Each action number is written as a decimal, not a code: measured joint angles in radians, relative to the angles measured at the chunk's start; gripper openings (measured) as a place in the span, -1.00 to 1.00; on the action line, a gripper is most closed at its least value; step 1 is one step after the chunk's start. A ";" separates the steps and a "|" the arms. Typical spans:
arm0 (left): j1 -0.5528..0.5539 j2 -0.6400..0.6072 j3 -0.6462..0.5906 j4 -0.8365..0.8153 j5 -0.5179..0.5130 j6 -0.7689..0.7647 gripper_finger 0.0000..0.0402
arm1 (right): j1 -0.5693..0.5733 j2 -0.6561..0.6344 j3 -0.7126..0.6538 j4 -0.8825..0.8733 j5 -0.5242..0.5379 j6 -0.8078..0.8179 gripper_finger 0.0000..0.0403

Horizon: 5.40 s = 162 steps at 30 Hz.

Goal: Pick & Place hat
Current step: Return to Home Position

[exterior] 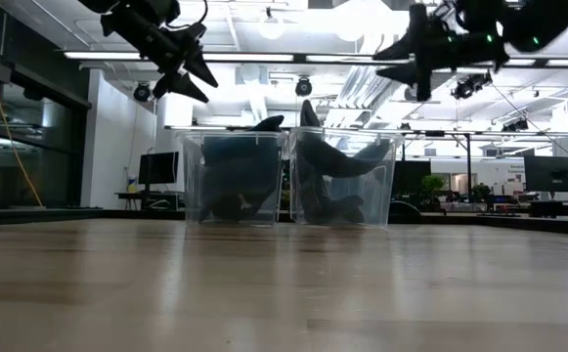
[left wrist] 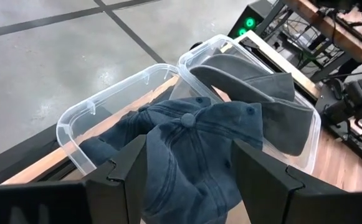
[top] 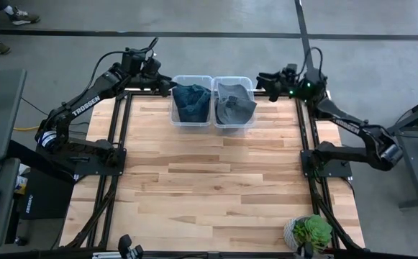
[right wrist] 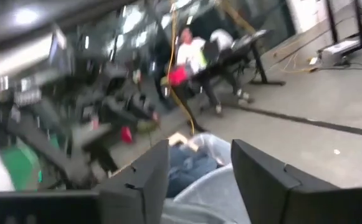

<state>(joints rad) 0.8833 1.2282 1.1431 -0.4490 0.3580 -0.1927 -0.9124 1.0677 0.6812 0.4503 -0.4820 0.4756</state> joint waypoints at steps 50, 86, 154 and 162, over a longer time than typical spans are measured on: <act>0.000 0.000 0.000 0.051 -0.013 -0.041 -0.04 | 0.476 0.405 0.452 -0.598 0.275 -1.055 -1.00; 0.000 0.000 0.000 0.050 -0.008 -0.041 -0.04 | 0.433 0.561 0.449 -0.499 0.422 -1.042 -1.00; -0.381 -0.541 -0.569 0.456 -0.107 -0.314 -0.04 | 0.455 -0.241 -0.009 -0.478 0.394 -0.276 -1.00; -0.712 -0.592 -0.714 0.503 -0.529 -0.386 -0.04 | 0.536 -0.389 -0.098 -0.500 0.378 -0.229 -1.00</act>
<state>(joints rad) 0.1712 0.6361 0.4294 0.0542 -0.1705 -0.5783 -0.3768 0.6783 0.5832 -0.0500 -0.1037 0.2468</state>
